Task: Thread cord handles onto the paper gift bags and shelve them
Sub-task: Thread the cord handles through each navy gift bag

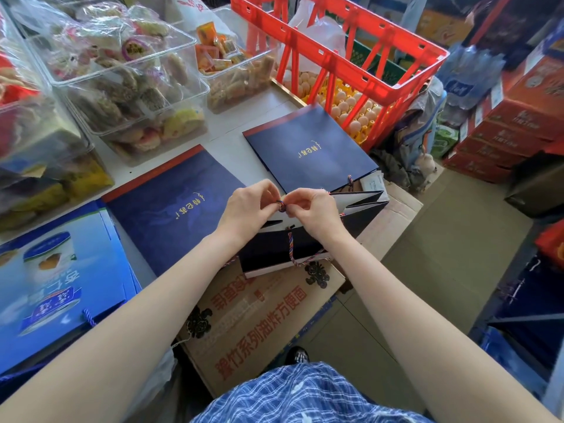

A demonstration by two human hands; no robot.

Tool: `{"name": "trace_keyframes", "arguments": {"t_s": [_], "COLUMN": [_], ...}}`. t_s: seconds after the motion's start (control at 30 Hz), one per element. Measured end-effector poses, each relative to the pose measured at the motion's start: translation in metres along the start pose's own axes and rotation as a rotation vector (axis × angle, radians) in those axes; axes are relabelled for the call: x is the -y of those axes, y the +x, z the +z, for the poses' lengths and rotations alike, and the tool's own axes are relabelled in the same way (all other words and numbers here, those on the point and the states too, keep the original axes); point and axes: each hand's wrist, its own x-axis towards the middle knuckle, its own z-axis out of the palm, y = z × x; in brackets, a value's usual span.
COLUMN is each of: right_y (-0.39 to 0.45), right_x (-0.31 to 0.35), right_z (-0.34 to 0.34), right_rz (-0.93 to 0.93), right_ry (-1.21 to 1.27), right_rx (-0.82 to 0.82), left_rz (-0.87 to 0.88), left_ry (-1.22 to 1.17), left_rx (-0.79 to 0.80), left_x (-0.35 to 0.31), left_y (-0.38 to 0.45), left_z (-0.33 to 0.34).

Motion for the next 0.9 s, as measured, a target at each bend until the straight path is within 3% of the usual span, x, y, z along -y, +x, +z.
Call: {"name": "trace_keyframes", "arguments": {"t_s": [0.17, 0.37, 0.57, 0.67, 0.77, 0.9], "right_y": [0.004, 0.000, -0.002, -0.004, -0.003, -0.005], "right_x": [-0.002, -0.005, -0.009, -0.013, -0.016, -0.018], "right_z": [-0.002, -0.004, -0.003, -0.006, -0.008, -0.002], "right_rz": [-0.020, -0.009, -0.093, -0.161, -0.233, -0.313], "right_ry": [-0.029, 0.169, 0.098, 0.066, 0.006, -0.037], "right_rx": [0.009, 0.100, 0.004, -0.056, -0.087, -0.099], "left_rz": [-0.020, -0.085, -0.113, -0.313, -0.535, -0.675], "left_ry": [-0.081, -0.115, -0.219, -0.240, -0.059, -0.222], "left_rx": [0.117, 0.125, 0.122, 0.114, 0.362, 0.512], "left_x": [0.001, 0.004, 0.005, 0.019, 0.014, -0.004], "left_y": [0.008, 0.014, 0.013, 0.015, 0.017, 0.031], "left_z": [-0.005, -0.005, 0.002, 0.001, -0.001, 0.000]}}
